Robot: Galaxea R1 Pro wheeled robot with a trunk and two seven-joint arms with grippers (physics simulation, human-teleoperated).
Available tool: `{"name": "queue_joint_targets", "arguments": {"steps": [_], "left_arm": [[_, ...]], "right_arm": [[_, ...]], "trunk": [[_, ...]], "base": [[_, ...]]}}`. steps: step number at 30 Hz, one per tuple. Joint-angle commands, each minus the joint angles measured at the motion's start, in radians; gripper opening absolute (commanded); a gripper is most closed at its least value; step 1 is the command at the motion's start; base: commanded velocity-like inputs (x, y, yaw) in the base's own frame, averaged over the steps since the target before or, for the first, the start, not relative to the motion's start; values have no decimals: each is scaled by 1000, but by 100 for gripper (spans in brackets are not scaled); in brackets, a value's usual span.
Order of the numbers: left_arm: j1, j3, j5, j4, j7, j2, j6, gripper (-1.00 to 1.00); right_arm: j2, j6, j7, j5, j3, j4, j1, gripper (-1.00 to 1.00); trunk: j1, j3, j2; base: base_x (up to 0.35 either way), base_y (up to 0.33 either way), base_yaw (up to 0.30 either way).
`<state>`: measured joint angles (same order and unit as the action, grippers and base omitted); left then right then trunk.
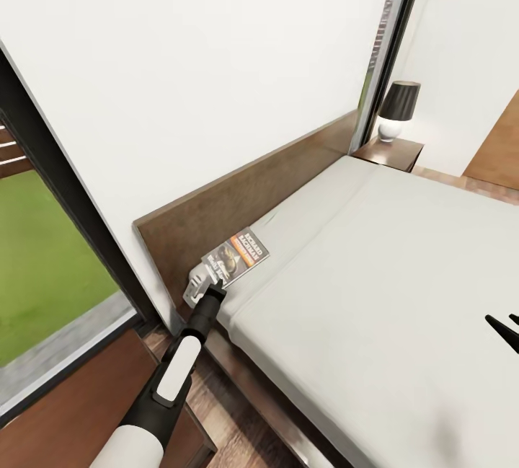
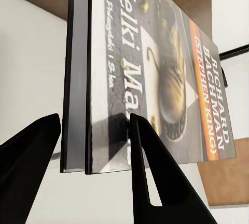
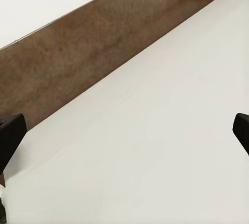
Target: In the bedroom, move the book from the bed onto either nightstand, and place the two sandals side by side next to the bed.
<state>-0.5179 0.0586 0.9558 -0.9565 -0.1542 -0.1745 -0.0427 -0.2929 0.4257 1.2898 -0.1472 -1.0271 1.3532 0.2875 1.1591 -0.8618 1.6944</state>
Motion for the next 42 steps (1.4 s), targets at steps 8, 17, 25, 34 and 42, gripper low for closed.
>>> {"name": "queue_joint_targets", "arguments": {"steps": [8,17,25,34,42], "left_arm": [[-1,1,10,1,-4,0,14,-100],[-1,1,10,1,-4,0,35,-100],[-1,1,10,1,-4,0,35,-100],[-1,2,10,1,-4,0,36,-100],[-1,3,11,1,-4,0,36,-100]], "right_arm": [[0,10,3,-3,-1,0,1,100],[0,10,3,-3,-1,0,1,100],[0,10,3,-3,-1,0,1,100],[0,10,3,-3,-1,0,1,100],[0,10,3,-3,-1,0,1,100]], "trunk": [[0,-1,0],[0,-1,0],[0,-1,0],[0,-6,0],[0,-7,0]], "base": [[-119,0,0],[-173,0,0],[-6,0,7],[0,0,142],[0,0,27]]}}
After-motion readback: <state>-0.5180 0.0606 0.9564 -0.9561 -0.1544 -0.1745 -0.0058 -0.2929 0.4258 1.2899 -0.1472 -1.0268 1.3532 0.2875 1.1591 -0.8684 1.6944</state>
